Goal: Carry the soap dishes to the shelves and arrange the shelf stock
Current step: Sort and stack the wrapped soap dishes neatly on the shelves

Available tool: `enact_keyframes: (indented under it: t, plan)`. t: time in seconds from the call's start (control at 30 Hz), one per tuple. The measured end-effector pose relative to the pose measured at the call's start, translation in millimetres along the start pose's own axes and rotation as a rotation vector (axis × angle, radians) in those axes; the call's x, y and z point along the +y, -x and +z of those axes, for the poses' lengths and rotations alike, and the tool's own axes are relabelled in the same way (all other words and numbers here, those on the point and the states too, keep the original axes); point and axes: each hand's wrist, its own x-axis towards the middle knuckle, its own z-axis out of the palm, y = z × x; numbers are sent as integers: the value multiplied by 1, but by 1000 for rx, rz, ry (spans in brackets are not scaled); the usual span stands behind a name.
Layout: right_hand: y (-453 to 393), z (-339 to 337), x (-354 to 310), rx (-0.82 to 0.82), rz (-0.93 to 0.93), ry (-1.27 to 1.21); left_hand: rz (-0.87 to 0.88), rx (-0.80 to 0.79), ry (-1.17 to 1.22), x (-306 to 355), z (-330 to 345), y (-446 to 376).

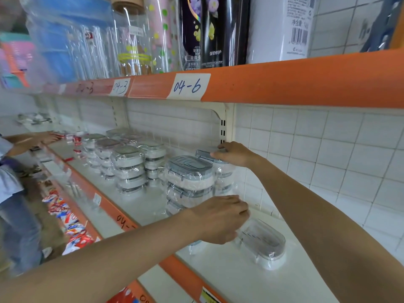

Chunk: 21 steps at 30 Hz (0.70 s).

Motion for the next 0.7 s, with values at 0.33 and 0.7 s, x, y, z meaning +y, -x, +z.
enact_keyframes:
  t: [0.33,0.7]
  plan:
    - [40,0,3,136,-11,164,-5,-57,83,1,-11,10]
    - [123,42,-27,309,190,303,141,-2,216,-15,3,71]
